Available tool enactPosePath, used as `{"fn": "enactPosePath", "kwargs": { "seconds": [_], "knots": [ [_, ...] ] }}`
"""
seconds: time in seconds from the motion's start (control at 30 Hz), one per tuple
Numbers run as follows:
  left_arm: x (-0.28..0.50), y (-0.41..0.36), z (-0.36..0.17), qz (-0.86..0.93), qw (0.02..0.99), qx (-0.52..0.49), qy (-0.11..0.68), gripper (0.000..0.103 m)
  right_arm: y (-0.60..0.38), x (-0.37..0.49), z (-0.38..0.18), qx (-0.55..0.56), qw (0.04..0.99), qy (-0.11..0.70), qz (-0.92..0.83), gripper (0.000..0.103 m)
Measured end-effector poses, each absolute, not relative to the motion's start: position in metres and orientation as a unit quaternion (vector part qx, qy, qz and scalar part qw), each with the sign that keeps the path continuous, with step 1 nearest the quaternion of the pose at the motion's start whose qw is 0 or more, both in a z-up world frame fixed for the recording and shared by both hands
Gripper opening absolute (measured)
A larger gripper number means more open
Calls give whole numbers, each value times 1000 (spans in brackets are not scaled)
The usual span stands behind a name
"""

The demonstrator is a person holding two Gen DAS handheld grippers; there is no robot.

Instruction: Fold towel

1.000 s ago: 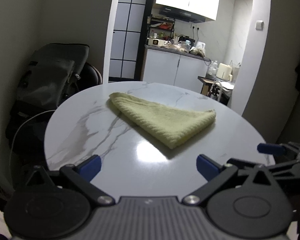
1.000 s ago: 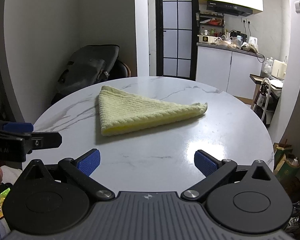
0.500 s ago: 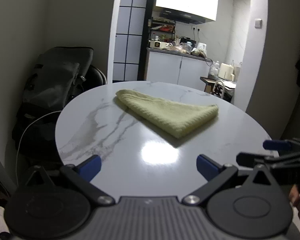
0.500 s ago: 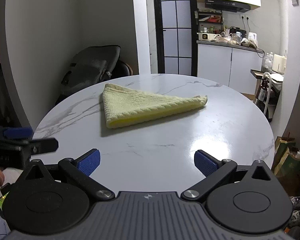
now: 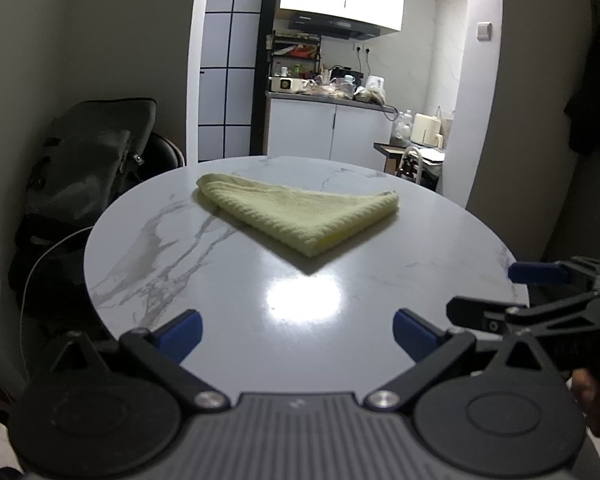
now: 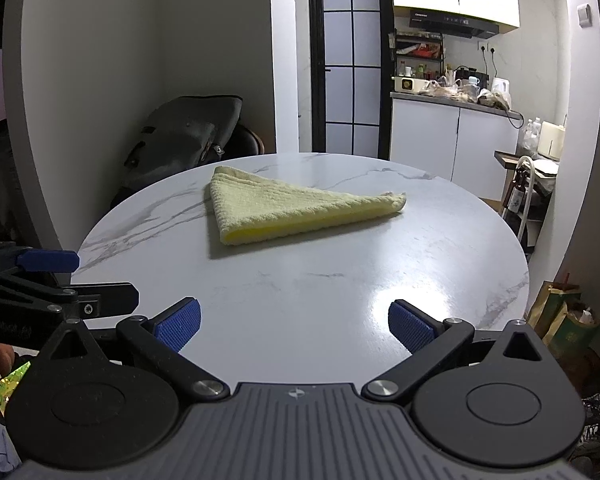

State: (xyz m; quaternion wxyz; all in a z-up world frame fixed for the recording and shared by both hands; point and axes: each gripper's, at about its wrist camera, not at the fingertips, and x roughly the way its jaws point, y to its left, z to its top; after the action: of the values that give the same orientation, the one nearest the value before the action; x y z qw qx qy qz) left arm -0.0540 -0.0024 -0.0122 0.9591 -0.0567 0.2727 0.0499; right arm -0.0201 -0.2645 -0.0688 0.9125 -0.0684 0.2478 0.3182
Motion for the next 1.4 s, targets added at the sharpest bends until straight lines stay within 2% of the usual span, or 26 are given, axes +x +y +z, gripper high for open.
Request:
{"fn": "enactPosePath", "kwargs": {
  "seconds": [1.4],
  "knots": [
    [-54,-7,-18,54,953,-56,294,103,-267,-19,-78,-82,908,247,329,102]
  ]
}}
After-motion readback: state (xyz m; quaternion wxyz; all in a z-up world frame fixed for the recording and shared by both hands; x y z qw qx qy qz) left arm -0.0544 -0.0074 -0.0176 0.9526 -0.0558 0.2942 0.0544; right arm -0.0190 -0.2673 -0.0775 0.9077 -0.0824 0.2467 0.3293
